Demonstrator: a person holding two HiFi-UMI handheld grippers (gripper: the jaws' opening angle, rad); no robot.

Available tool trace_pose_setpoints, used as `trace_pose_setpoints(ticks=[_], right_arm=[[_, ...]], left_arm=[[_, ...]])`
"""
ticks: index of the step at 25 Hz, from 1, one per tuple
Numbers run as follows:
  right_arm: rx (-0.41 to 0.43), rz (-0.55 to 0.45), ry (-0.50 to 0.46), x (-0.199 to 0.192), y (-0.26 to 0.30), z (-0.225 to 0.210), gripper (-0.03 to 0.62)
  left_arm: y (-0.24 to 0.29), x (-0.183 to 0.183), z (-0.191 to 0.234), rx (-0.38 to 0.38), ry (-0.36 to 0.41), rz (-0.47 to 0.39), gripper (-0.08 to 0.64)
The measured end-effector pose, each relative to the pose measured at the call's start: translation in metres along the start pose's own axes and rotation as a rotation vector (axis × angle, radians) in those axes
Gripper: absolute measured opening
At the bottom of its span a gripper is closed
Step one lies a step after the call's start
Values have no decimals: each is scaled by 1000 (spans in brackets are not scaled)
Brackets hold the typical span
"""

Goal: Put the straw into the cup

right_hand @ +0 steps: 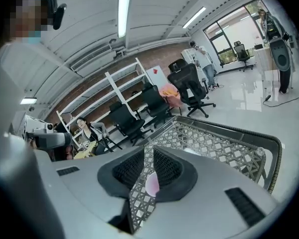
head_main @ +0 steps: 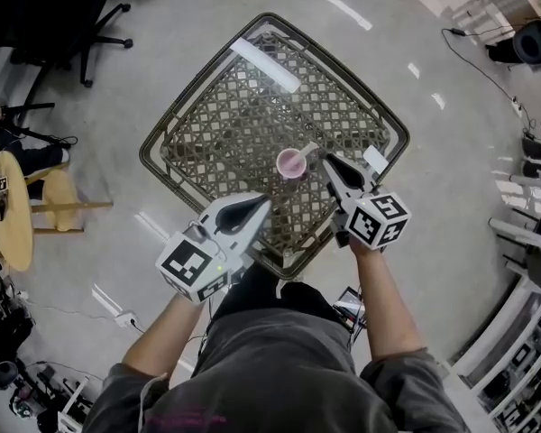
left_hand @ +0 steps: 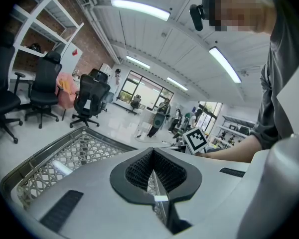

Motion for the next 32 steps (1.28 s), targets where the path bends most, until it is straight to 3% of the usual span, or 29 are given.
trace_pose_setpoints(ticks=[32], right_arm=[[1, -66, -4, 16, -34, 24, 14]], left_arm=[[3, 16, -18, -33, 54, -21, 11]])
Point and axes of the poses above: the fingertips, and each gripper's own axes: y forward along the fingers, z to its left, x out of its top, the point moved 3 cm from there along -y, backward along the fingers, and after that the axes turned 1 degree about y, right-handed, at the moved point
